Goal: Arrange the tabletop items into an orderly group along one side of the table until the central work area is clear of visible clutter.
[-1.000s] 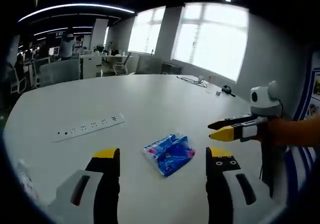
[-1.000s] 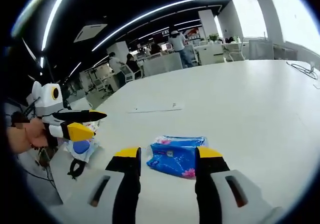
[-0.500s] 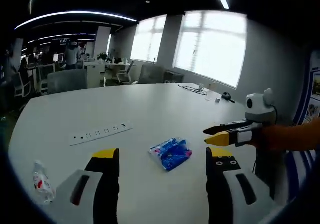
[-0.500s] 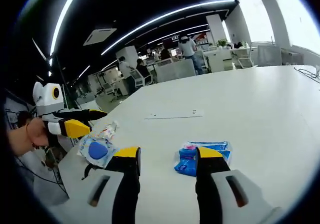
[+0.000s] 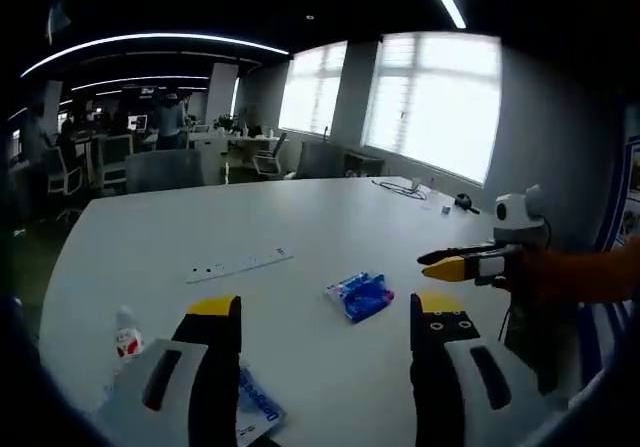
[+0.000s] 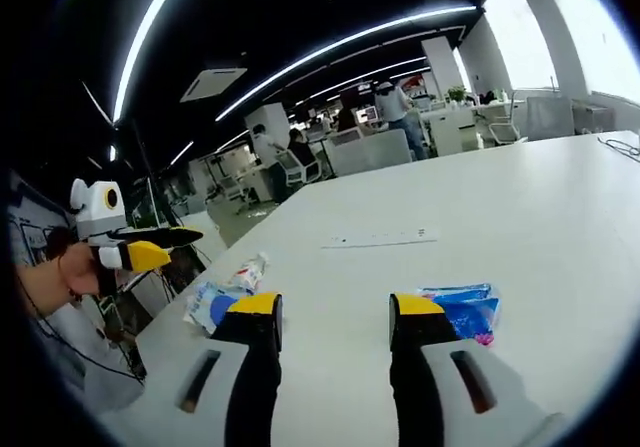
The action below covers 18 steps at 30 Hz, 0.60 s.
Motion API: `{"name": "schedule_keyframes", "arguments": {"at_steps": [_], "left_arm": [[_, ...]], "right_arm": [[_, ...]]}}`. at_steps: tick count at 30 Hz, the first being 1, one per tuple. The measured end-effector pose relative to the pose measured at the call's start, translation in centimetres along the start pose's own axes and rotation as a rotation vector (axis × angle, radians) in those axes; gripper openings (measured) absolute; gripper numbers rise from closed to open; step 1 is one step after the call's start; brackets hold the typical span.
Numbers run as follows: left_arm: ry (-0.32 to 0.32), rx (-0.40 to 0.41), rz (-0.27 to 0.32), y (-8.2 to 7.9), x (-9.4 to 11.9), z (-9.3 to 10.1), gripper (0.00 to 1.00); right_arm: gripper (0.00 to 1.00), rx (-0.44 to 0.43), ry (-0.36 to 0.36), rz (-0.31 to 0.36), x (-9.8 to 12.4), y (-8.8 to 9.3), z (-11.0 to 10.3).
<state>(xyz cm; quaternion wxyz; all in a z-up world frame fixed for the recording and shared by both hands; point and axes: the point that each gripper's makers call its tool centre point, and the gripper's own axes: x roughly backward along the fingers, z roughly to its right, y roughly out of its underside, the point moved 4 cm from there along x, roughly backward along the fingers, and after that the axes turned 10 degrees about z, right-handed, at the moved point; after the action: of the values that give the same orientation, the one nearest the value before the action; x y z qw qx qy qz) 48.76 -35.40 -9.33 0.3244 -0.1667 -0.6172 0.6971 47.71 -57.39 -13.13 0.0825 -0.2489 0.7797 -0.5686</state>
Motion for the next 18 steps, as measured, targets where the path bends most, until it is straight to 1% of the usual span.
{"name": "schedule_keyframes", "arguments": {"at_steps": [2,4,5,8,11,18], "left_arm": [[-0.017,-0.002,-0.002,0.0,1.4,-0.6,0.69],[-0.029,-0.002,0.002,-0.2,2.5,-1.2,0.69],[-0.032,-0.002,0.001,-0.2,2.8,-1.3,0.69],[-0.049,-0.012,-0.004,-0.2,4.6,-2.3,0.68],[-0.066,-0.013,-0.008,-0.2,6.1,-3.3,0.68],[-0.126,-0.023,-0.028,0.0,9.2,-6.5,0.68]], "right_arm": [[0.41,0.001,-0.009,0.000,0.0,0.1,-0.9],[0.40,0.000,-0.015,0.003,0.1,0.2,-1.6],[0.40,-0.001,-0.017,0.003,0.1,0.2,-1.8],[0.40,-0.009,-0.030,0.007,0.2,0.6,-3.2],[0.39,-0.012,-0.039,-0.002,0.1,1.3,-4.2],[0.38,-0.050,-0.074,-0.028,-1.0,3.7,-7.1]]}}
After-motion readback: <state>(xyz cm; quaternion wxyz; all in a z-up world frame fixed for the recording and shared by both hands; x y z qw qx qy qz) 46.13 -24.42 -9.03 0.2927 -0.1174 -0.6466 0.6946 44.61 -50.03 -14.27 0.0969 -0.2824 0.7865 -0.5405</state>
